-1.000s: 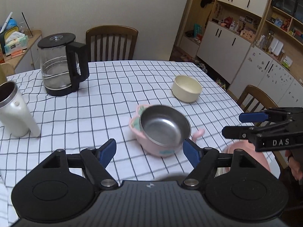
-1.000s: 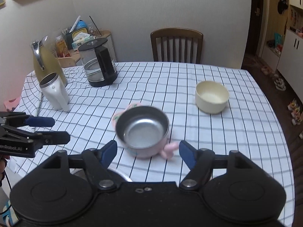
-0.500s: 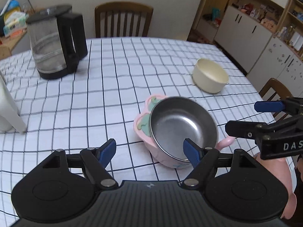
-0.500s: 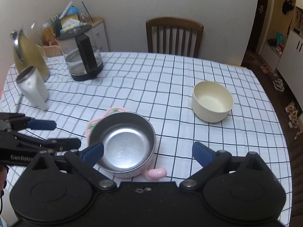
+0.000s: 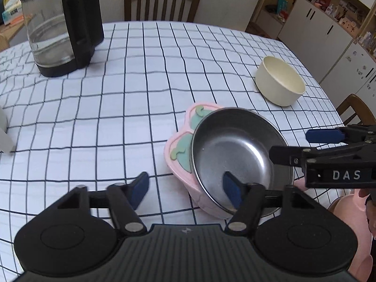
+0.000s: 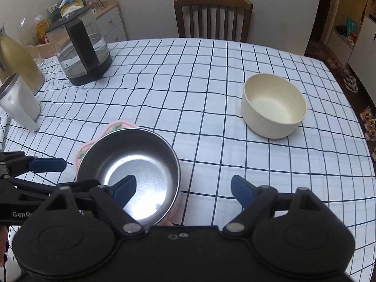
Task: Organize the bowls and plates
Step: 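Move both grippers to the pink handled pot, then close both grippers on the rim of the pink pot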
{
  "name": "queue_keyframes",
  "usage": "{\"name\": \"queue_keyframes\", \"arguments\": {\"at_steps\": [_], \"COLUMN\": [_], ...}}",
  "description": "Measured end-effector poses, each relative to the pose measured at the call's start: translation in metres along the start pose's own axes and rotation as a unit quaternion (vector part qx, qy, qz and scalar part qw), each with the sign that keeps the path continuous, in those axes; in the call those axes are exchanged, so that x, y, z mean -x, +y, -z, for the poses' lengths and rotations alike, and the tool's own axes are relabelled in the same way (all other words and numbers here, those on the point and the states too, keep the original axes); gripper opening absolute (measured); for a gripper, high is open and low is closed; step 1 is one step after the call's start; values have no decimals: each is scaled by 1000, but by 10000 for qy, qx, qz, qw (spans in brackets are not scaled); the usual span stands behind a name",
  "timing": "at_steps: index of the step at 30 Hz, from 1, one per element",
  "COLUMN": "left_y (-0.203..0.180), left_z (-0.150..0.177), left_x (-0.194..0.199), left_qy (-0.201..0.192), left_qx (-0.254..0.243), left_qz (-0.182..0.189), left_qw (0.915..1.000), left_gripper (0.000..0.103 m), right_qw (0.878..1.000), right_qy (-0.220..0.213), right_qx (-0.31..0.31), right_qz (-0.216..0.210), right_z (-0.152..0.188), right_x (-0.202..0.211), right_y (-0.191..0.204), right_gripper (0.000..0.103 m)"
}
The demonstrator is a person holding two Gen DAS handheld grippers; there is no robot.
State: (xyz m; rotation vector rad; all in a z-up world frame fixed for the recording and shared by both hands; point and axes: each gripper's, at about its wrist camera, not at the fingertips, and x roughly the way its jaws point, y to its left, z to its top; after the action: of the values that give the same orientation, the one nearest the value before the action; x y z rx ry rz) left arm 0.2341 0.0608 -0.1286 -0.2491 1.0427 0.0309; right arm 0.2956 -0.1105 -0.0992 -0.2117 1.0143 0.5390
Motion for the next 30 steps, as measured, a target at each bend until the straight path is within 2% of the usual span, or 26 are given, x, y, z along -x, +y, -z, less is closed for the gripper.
{"name": "queue_keyframes", "arguments": {"at_steps": [3, 5, 8, 10, 16, 22, 27, 30], "left_y": [0, 0, -1, -3, -9, -10, -13, -14], "left_z": [-1, -2, -2, -2, -1, -1, 0, 2], "left_x": [-2, -3, -3, -2, -2, 0, 3, 10], "left_qy": [36, 63, 123, 130, 148, 129, 121, 59], "left_qx": [24, 56, 96, 66, -112, -125, -263, -275], "left_qz": [23, 56, 111, 101, 43, -24, -183, -110], "left_qw": [10000, 9999, 9998, 9998, 9998, 9998, 9994, 9995], "left_gripper": [53, 40, 33, 33, 29, 27, 25, 24], "right_qw": [9999, 9999, 9998, 9998, 9996, 9995, 9994, 9993], "right_qy": [71, 102, 124, 131, 164, 148, 81, 40], "right_qx": [-41, -49, -39, -17, 129, 271, 322, 352], "right_qz": [-60, -97, -160, -168, -171, -104, 13, 71], "right_z": [-2, -3, -4, -4, -1, 5, 9, 12], "right_x": [-4, -5, -5, -5, -3, 1, 9, 14], "right_y": [-2, -2, -2, -1, 4, 12, 17, 20], "right_gripper": [74, 66, 57, 49, 37, 16, 11, 5]}}
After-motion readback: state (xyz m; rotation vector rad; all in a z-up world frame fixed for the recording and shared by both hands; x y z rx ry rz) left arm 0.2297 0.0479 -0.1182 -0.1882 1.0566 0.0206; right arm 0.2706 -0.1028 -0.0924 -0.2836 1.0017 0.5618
